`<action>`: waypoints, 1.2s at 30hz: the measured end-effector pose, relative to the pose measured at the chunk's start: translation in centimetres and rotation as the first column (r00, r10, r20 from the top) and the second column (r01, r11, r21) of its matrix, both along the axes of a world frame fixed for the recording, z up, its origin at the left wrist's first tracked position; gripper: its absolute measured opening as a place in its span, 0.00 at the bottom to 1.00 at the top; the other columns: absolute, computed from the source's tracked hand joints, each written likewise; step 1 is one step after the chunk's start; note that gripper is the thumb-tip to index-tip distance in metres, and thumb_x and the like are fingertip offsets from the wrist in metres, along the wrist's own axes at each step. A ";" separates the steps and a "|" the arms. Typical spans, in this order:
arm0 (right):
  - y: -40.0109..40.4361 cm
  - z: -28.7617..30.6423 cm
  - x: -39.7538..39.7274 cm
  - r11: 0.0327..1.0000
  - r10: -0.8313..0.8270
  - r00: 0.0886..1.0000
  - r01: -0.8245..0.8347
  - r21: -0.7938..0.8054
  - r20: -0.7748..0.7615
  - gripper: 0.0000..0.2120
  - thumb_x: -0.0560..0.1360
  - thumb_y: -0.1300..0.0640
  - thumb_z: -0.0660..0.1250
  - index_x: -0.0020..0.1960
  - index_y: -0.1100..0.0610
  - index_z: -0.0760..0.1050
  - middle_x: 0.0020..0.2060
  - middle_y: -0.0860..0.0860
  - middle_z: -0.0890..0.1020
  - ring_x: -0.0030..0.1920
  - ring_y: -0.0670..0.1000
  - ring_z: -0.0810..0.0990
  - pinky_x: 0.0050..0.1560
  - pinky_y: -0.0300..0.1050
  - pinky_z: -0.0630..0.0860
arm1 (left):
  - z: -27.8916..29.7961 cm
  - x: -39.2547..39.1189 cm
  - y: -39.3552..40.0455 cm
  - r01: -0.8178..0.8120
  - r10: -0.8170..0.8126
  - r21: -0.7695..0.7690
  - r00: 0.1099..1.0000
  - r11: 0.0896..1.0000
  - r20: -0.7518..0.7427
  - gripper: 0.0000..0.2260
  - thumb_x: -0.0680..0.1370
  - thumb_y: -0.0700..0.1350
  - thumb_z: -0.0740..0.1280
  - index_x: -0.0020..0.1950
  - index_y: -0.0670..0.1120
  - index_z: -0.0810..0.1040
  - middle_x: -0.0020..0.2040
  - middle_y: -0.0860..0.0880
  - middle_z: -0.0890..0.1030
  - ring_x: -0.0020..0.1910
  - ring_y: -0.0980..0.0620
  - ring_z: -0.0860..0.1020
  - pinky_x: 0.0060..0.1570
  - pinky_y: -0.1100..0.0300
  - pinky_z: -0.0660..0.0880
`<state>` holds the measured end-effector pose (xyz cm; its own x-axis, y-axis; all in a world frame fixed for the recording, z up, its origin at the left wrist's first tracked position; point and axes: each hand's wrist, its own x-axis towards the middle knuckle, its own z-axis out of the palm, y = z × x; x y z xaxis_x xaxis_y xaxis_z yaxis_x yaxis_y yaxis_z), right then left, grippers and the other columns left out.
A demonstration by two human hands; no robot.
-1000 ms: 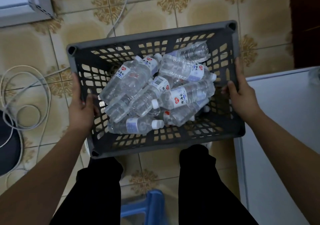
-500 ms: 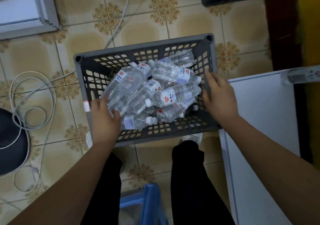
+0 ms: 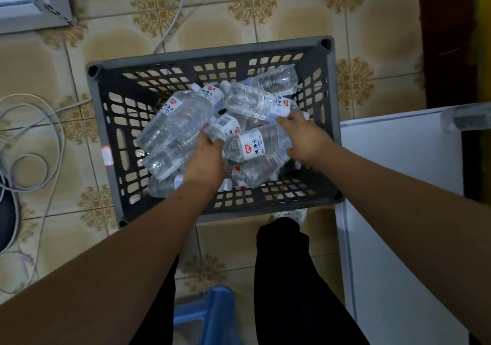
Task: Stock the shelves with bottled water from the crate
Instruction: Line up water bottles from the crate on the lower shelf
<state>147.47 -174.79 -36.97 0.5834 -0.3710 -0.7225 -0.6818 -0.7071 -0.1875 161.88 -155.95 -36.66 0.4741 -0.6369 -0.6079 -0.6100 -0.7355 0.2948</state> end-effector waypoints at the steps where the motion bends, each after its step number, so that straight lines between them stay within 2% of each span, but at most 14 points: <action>1: 0.0 -0.5 0.1 1.000 -0.023 1.000 0.023 0.004 0.002 0.38 0.71 0.60 0.73 0.76 0.53 0.58 0.73 0.56 0.57 0.60 0.62 0.73 0.57 0.55 0.77 | -0.3 -0.1 -0.3 0.009 -0.010 0.027 0.999 1.000 0.032 0.17 0.76 0.39 0.68 0.65 0.41 0.74 0.66 0.41 0.65 0.48 0.40 0.79 0.53 0.48 0.78; 4: 0.1 -1.3 0.5 0.998 -0.047 0.999 0.047 -0.029 -0.007 0.38 0.68 0.59 0.76 0.73 0.53 0.61 0.71 0.57 0.58 0.58 0.62 0.74 0.55 0.54 0.78 | -0.3 0.2 -1.2 0.005 -0.009 0.060 0.999 0.998 0.051 0.18 0.76 0.38 0.69 0.65 0.41 0.74 0.67 0.41 0.65 0.49 0.41 0.80 0.53 0.50 0.78; 7: 0.8 -0.4 -0.1 0.998 -0.062 0.998 0.062 -0.023 -0.018 0.40 0.66 0.54 0.77 0.73 0.54 0.62 0.69 0.58 0.60 0.57 0.62 0.75 0.55 0.56 0.79 | 1.0 1.6 -1.4 -0.018 0.020 0.030 0.998 0.999 -0.063 0.21 0.72 0.39 0.73 0.65 0.42 0.75 0.65 0.41 0.69 0.54 0.40 0.78 0.57 0.50 0.76; 9: 1.3 1.1 -1.0 0.995 -0.100 0.995 0.100 0.005 -0.030 0.41 0.66 0.51 0.77 0.73 0.55 0.61 0.68 0.59 0.63 0.58 0.62 0.76 0.57 0.56 0.78 | 2.8 3.3 -1.7 -0.014 0.011 -0.019 0.989 1.000 -0.145 0.20 0.71 0.40 0.74 0.63 0.43 0.78 0.60 0.41 0.76 0.56 0.42 0.78 0.54 0.55 0.74; 11: 1.9 3.6 -1.9 0.982 -0.172 0.985 0.173 0.079 -0.025 0.41 0.66 0.49 0.77 0.72 0.55 0.62 0.65 0.59 0.69 0.61 0.61 0.75 0.60 0.55 0.76 | 5.4 5.2 -2.6 0.004 -0.019 -0.060 0.970 0.998 -0.244 0.18 0.71 0.40 0.75 0.60 0.44 0.79 0.54 0.45 0.81 0.53 0.46 0.79 0.49 0.60 0.72; 14: 2.9 9.1 -2.5 0.926 -0.293 0.955 0.296 0.233 -0.050 0.43 0.66 0.45 0.77 0.74 0.52 0.60 0.64 0.54 0.74 0.62 0.56 0.75 0.61 0.48 0.74 | 10.2 7.6 -4.7 0.097 -0.130 -0.103 0.911 0.990 -0.390 0.16 0.71 0.40 0.75 0.58 0.46 0.80 0.49 0.50 0.80 0.49 0.51 0.78 0.48 0.61 0.72; 16: 3.9 13.2 -2.8 0.835 -0.410 0.908 0.412 0.363 -0.089 0.42 0.66 0.45 0.78 0.73 0.48 0.61 0.63 0.47 0.75 0.60 0.50 0.76 0.61 0.44 0.73 | 13.2 8.4 -6.1 0.062 -0.119 -0.130 0.863 0.990 -0.490 0.15 0.73 0.39 0.74 0.58 0.48 0.79 0.50 0.50 0.79 0.48 0.53 0.78 0.48 0.59 0.74; 19: 6.1 17.3 -3.3 0.539 -0.635 0.760 0.561 0.628 -0.134 0.26 0.71 0.48 0.76 0.66 0.44 0.71 0.57 0.42 0.82 0.57 0.45 0.80 0.64 0.46 0.75 | 15.8 7.8 -7.5 -0.232 0.091 -0.117 0.723 0.966 -0.685 0.18 0.75 0.42 0.71 0.64 0.46 0.77 0.54 0.47 0.81 0.49 0.50 0.81 0.55 0.55 0.78; 22: 8.7 18.7 -2.9 0.311 -0.838 0.535 0.626 0.715 -0.104 0.22 0.73 0.49 0.74 0.64 0.48 0.74 0.56 0.46 0.83 0.56 0.47 0.82 0.61 0.45 0.77 | 16.4 5.7 -8.4 -0.463 0.153 -0.170 0.580 0.870 -0.800 0.10 0.76 0.47 0.71 0.56 0.51 0.82 0.52 0.50 0.84 0.52 0.52 0.82 0.61 0.53 0.76; 24: 10.2 17.7 -2.7 0.233 -0.939 0.344 0.655 0.719 -0.010 0.21 0.71 0.47 0.74 0.62 0.50 0.75 0.53 0.47 0.85 0.53 0.47 0.84 0.55 0.41 0.79 | 15.6 3.5 -8.8 -0.551 0.135 -0.198 0.505 0.811 -0.852 0.08 0.76 0.48 0.71 0.55 0.52 0.82 0.52 0.54 0.85 0.51 0.57 0.82 0.61 0.55 0.76; 26: 11.0 15.5 -3.0 0.226 -0.974 0.178 0.690 0.687 0.142 0.14 0.73 0.51 0.73 0.57 0.50 0.78 0.47 0.45 0.86 0.47 0.45 0.85 0.46 0.35 0.79 | 13.6 0.8 -9.2 -0.574 0.077 -0.220 0.448 0.789 -0.891 0.15 0.76 0.49 0.71 0.63 0.52 0.79 0.55 0.53 0.84 0.52 0.57 0.82 0.59 0.55 0.78; 28: 11.0 12.9 -4.3 0.285 -0.945 0.117 0.750 0.597 0.304 0.12 0.72 0.50 0.73 0.54 0.50 0.79 0.44 0.42 0.86 0.45 0.41 0.84 0.41 0.31 0.77 | 11.3 -2.0 -9.9 -0.559 -0.021 -0.261 0.400 0.787 -0.916 0.23 0.74 0.49 0.74 0.69 0.55 0.74 0.57 0.51 0.83 0.53 0.54 0.83 0.54 0.54 0.80; 32: 9.2 9.3 -9.4 0.385 -0.884 0.159 0.783 0.489 0.440 0.23 0.70 0.35 0.69 0.59 0.47 0.77 0.50 0.44 0.85 0.50 0.42 0.84 0.53 0.40 0.80 | 7.4 -7.4 -13.2 -0.530 -0.139 -0.307 0.333 0.791 -0.933 0.28 0.73 0.47 0.75 0.72 0.53 0.70 0.53 0.46 0.85 0.50 0.45 0.84 0.52 0.45 0.80; 36: 5.9 8.5 -15.4 0.440 -0.851 0.184 0.762 0.475 0.492 0.24 0.71 0.37 0.62 0.62 0.47 0.76 0.53 0.43 0.84 0.53 0.42 0.83 0.56 0.41 0.79 | 5.4 -12.3 -17.5 -0.516 -0.154 -0.282 0.277 0.809 -0.949 0.25 0.73 0.49 0.75 0.67 0.43 0.73 0.52 0.43 0.85 0.48 0.46 0.85 0.50 0.48 0.82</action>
<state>132.04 -168.85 -28.49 0.2736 -0.8669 -0.4166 -0.5481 0.2154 -0.8082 149.54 -173.40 -31.30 -0.0332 -0.9333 -0.3577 0.4498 -0.3335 0.8285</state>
